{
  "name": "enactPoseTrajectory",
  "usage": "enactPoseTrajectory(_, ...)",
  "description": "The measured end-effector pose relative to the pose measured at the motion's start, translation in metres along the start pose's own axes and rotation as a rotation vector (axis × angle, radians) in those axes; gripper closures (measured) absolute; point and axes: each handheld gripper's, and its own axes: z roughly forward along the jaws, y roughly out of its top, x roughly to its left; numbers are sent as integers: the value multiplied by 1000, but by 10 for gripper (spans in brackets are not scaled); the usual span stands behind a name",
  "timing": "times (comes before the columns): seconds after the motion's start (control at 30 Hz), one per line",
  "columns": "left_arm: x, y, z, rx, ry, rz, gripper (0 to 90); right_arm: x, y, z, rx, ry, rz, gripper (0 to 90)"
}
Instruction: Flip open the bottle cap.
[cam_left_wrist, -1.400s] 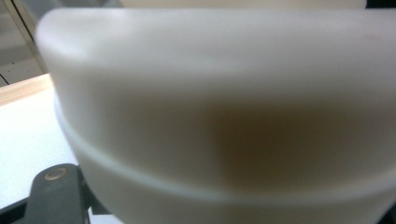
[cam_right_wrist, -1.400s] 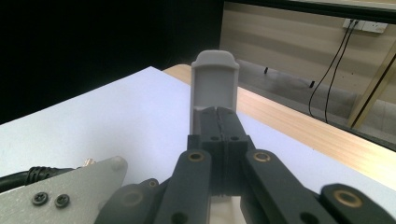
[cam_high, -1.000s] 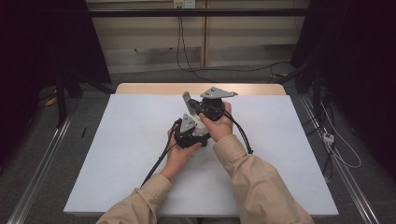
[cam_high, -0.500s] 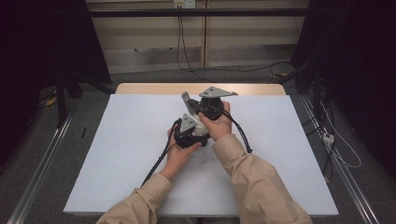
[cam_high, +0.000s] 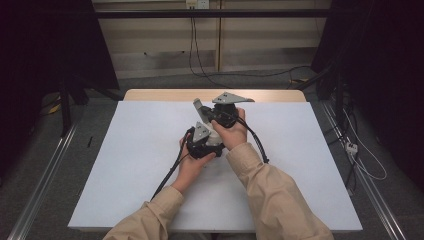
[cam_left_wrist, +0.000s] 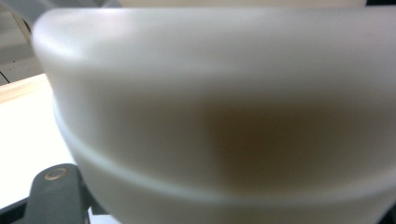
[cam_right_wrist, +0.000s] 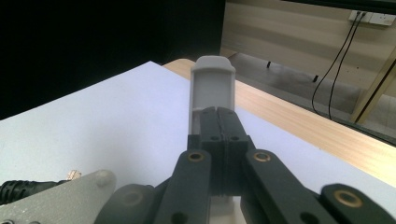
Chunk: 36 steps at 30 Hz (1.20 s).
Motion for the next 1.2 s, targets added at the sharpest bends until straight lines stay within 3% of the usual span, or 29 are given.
enactPoseTrajectory(1.2, 0, 0, 0, 2, 2, 2, 185, -2, 1, 15, 58, 38, 9, 900)
